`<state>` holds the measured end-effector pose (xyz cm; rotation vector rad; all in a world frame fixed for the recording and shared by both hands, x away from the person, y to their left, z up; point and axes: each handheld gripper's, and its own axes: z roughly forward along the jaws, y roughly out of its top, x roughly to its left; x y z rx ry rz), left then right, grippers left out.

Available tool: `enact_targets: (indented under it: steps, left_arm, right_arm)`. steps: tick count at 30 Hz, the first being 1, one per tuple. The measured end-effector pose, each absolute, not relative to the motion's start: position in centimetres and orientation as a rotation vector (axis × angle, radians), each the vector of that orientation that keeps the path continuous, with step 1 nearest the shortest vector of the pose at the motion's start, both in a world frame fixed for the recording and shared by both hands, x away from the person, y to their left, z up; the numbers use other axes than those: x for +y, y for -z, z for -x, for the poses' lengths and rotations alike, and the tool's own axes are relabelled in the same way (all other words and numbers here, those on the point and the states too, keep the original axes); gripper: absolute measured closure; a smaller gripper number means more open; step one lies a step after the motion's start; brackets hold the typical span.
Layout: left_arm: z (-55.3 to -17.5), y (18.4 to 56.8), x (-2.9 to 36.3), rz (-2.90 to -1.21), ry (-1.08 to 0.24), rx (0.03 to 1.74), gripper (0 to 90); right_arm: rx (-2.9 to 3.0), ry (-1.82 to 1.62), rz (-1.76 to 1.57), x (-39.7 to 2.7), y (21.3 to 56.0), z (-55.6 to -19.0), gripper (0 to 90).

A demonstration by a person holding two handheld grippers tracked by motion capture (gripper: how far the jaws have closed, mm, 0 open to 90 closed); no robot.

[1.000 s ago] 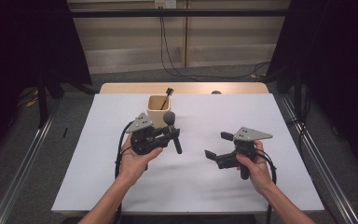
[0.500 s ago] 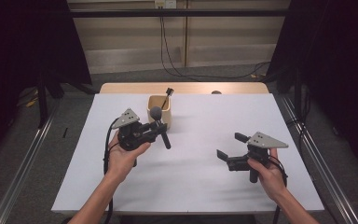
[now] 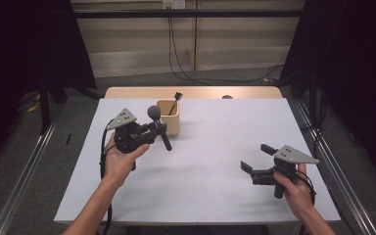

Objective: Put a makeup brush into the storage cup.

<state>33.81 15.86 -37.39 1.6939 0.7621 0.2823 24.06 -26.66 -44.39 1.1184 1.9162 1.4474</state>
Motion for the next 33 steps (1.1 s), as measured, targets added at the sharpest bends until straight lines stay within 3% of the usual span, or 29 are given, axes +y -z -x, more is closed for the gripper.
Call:
enact_targets:
  steps: [33]
  left_arm:
    - [-37.0, 34.2, 17.1, -1.666, -0.348, 0.805, 71.2]
  right_arm:
    - [1.824, -1.448, -1.135, -28.9, 45.7, -21.5, 0.0]
